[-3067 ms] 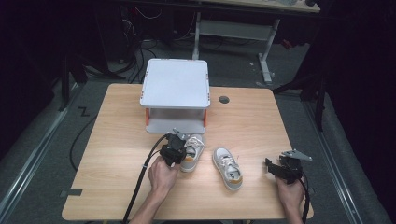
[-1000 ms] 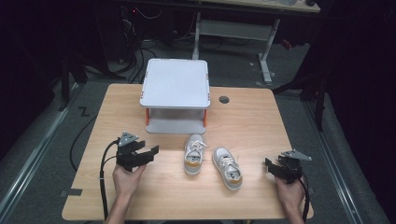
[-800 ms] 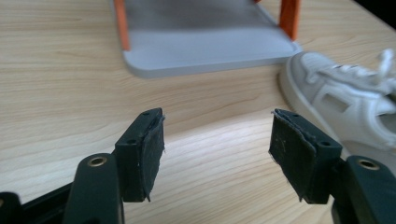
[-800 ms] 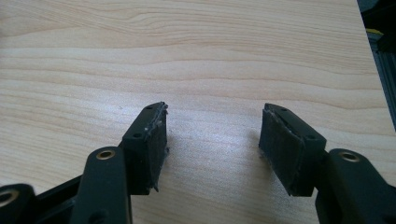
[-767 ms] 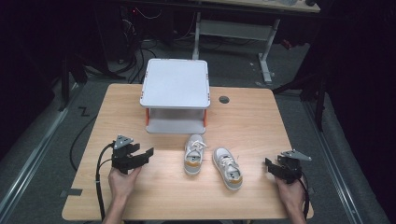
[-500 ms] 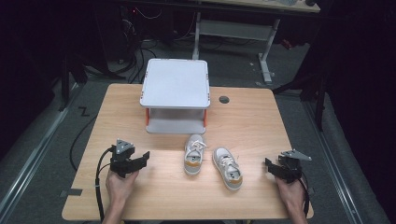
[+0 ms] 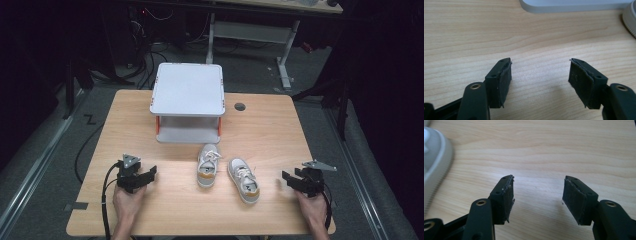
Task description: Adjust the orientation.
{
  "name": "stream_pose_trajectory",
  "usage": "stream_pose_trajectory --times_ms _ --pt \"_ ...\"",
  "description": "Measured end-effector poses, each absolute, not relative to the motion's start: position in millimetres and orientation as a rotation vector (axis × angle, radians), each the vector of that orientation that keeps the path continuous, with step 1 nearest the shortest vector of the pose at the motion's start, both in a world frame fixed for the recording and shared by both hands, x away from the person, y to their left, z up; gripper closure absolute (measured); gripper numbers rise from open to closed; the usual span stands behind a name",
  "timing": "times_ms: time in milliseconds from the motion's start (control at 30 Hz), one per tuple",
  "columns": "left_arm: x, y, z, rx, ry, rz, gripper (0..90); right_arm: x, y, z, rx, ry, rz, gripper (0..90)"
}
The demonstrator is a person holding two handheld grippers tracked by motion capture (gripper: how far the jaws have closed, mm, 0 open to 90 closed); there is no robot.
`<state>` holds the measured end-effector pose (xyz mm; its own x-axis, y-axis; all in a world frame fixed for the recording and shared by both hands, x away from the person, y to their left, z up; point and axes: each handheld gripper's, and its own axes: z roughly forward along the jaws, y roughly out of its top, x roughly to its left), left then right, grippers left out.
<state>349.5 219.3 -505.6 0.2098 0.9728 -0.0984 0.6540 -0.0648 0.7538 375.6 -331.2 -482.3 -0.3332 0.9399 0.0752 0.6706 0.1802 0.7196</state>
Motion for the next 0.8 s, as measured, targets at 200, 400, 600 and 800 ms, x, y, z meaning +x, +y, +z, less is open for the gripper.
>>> stream_pose_trajectory --times_ms 200,400,600,800 --pt "349.9 218.1 -506.6 1.799 1.511 0.605 34.8 370.7 -318.4 -466.5 1.409 2.137 1.059 45.2" --pt "350.1 212.9 -506.6 1.835 1.512 0.643 33.9 365.8 -296.1 -441.0 1.269 2.259 1.131 49.5" --pt "349.8 213.3 -506.8 1.828 1.511 0.632 32.6 361.2 -266.6 -423.2 1.111 2.388 1.127 54.2" --pt "349.6 214.3 -506.8 1.817 1.519 0.629 32.7 363.1 -240.0 -428.2 1.012 2.523 1.038 56.8"
